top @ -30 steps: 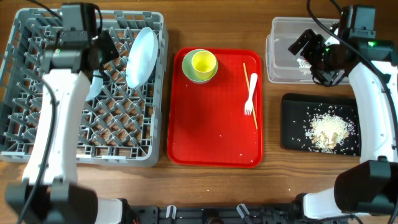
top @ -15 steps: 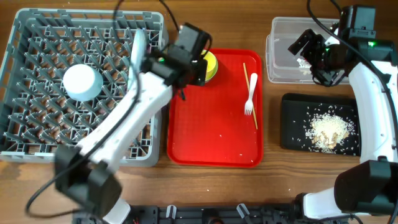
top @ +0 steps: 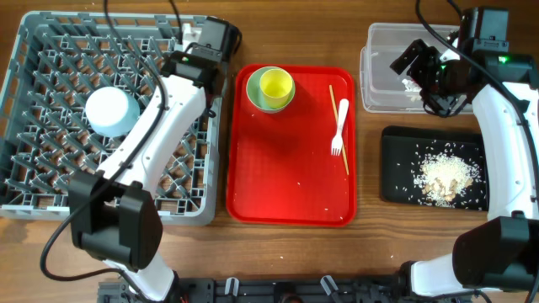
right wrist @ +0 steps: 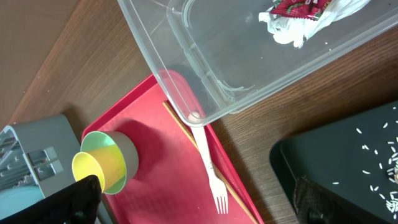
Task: Sort waste into correct bins and load items into the dishwasher rack
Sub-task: 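Move the left gripper to the yellow cup and grasp its rim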
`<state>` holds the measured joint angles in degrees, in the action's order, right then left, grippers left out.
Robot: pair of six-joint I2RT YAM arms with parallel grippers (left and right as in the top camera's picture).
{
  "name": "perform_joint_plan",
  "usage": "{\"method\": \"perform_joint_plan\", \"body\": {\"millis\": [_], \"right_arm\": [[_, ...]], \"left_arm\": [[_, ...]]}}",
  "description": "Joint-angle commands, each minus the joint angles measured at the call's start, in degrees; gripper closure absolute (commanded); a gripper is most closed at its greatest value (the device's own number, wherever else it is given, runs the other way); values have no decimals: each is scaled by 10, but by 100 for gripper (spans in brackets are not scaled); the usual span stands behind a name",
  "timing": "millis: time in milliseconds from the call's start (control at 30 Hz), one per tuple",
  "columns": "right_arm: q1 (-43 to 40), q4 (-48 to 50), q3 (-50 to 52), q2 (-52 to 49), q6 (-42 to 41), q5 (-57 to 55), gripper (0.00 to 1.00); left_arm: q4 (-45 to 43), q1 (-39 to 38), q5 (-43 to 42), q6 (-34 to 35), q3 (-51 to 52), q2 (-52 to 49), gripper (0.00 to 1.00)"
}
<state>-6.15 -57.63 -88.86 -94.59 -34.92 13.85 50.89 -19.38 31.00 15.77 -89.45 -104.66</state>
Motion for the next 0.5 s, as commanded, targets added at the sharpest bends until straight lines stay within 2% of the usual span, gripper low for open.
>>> {"method": "perform_joint_plan", "body": {"millis": [0, 100, 133, 267, 467], "right_arm": [[2, 2, 4, -2, -7, -7, 0], [2, 2, 4, -2, -7, -7, 0], [2, 2, 4, -2, -7, -7, 0], [2, 2, 4, -2, -7, -7, 0], [2, 2, 4, -2, -7, -7, 0]], "left_arm": [[-2, -10, -38, 16, -2, 57, 85], [-11, -37, -155, 16, -2, 97, 15], [-17, -44, -208, 16, -2, 104, 0], [-77, -81, -391, 11, -1, 99, 0], [-168, -128, -389, -52, -1, 26, 0]]}}
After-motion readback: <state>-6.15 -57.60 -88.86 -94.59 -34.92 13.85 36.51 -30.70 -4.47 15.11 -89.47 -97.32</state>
